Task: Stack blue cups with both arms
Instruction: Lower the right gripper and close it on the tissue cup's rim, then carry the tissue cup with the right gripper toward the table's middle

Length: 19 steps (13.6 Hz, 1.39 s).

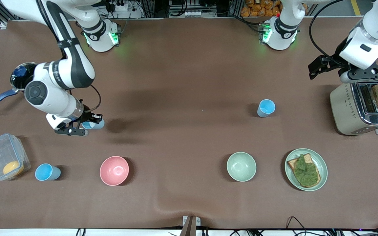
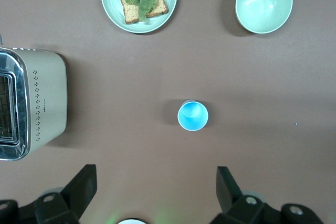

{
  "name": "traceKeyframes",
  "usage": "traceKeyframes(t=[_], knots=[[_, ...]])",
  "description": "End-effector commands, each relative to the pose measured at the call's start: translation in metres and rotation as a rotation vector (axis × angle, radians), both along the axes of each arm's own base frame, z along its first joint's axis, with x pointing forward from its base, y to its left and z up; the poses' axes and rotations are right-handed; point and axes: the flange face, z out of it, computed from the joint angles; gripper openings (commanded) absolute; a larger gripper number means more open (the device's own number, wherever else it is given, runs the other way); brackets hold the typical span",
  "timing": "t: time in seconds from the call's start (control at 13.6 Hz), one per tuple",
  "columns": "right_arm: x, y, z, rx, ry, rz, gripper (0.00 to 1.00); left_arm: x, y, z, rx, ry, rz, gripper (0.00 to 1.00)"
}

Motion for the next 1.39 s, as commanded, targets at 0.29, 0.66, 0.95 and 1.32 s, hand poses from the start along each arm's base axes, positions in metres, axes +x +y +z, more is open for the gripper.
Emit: traceKeyframes(t=[0.29,0.66,0.95,1.32], knots=[[-0.002,0.136,0.063,0.031,-0.077,0.013,0.0,0.005,-0.006,-0.005,0.0,0.014,-0.014,1.0],[-0.032,0.251,0.085,0.082,-0.152,0.032,0.0,0.005,-0.011,-0.005,0.0,0.005,-0.023,1.0],[-0.064,0.375,0.061,0.059,-0.115,0.064,0.0,0.011,-0.012,-0.011,0.004,0.002,-0.024,1.0],[-0.091,0.463,-0.013,-0.059,-0.129,0.096,0.0,0.013,-0.007,-0.01,-0.007,-0.006,-0.013,1.0]])
